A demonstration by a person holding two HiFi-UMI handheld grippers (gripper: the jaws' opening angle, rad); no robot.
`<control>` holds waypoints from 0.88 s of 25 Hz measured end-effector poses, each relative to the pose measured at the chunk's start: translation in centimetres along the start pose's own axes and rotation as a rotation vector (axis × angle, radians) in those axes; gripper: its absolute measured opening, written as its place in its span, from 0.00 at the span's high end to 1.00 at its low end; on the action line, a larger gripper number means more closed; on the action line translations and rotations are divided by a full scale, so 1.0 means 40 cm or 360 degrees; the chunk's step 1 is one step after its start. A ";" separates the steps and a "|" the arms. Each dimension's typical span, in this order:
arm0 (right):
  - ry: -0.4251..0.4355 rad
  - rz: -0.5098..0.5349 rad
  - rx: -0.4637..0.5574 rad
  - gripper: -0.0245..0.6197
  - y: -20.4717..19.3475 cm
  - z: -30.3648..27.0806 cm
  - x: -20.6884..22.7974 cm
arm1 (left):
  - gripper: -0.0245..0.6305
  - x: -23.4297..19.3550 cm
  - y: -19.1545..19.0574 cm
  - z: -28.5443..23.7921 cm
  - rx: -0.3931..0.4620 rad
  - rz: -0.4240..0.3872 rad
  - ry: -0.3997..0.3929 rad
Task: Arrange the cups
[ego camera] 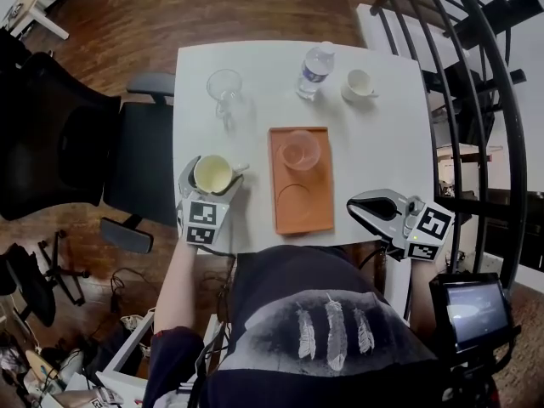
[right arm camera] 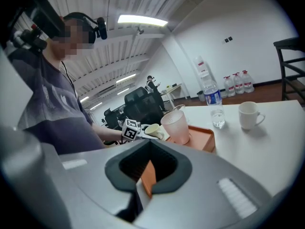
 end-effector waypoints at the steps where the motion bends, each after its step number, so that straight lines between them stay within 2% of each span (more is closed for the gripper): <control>1: -0.0002 -0.0002 0.0000 0.96 -0.003 0.003 0.000 | 0.24 0.004 -0.003 0.002 0.0003 -0.0006 0.0003; 6: 0.0001 -0.0004 -0.0009 0.96 -0.009 0.007 -0.003 | 0.23 0.013 -0.014 0.008 0.0037 -0.0034 -0.0006; 14: 0.0001 0.0008 -0.0015 0.96 -0.003 -0.003 -0.003 | 0.22 0.009 -0.021 0.013 0.0168 -0.0042 -0.0015; 18: -0.0001 0.0010 -0.0021 0.96 0.000 -0.005 0.001 | 0.23 0.008 -0.022 0.012 0.0183 -0.0069 -0.0003; 22: -0.0008 0.0015 -0.0013 0.96 0.001 -0.001 0.005 | 0.24 0.009 -0.018 0.008 0.0151 -0.0013 0.0012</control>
Point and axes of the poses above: the fingertips, and each gripper's own axes: z backward along the fingers, x to its right, y out of its top, the point moved 9 cm from there along z, backward along the fingers, and after that the axes turned 4 degrees about x, right-handed, at the moved point
